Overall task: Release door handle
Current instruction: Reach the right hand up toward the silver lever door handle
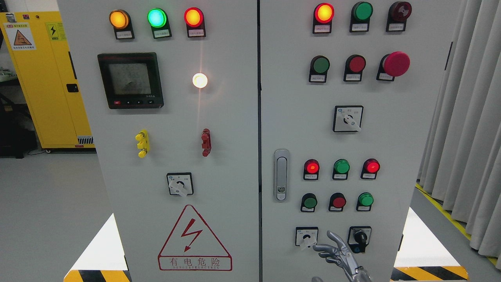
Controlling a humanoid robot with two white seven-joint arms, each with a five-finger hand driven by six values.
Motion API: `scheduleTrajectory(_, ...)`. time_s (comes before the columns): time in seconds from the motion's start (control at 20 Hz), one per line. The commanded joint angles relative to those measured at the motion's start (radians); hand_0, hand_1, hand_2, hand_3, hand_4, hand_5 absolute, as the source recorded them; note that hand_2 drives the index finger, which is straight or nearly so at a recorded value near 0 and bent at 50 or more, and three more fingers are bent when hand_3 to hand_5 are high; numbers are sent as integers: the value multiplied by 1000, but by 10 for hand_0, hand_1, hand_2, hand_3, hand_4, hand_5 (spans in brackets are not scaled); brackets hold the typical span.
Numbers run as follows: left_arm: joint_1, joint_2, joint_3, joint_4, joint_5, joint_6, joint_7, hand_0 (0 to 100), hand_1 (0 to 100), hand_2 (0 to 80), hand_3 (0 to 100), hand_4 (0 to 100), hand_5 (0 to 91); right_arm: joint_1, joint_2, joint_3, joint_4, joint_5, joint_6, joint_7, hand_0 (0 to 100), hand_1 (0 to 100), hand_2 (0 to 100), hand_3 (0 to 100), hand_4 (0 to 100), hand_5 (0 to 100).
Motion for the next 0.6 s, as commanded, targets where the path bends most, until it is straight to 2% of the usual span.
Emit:
scheduleTrajectory(0.0,20,1,0,-15,-1,1,0,120,556,0,0,0,0,-37,17,14,16,322,1,-43,394,383,0,890,946,1000)
scheduleTrajectory(0.15,20,1,0,-15,-1,1,0,120,556,0,0,0,0,-72,58,42,52,480,1,-103,375,379,0,930,959,1000)
scheduleTrajectory(0.2,21,1,0,-15,-1,1,0,120,556,0,0,0,0,-88,63,52,69,532,2,-122,348,374,0,968,976,1000)
scheduleTrajectory(0.35,20,1,0,-15,0,1,0,120,556,0,0,0,0,-128,61,89,112,689,28,-183,305,365,0,979,988,1000)
scheduleTrajectory(0.45,21,1,0,-15,1,1,0,120,556,0,0,0,0,-147,63,106,141,761,31,-203,295,364,0,982,990,1000)
scheduleTrajectory(0.55,21,1,0,-15,0,1,0,120,556,0,0,0,0,-167,69,125,165,834,63,-221,292,363,0,985,991,1000)
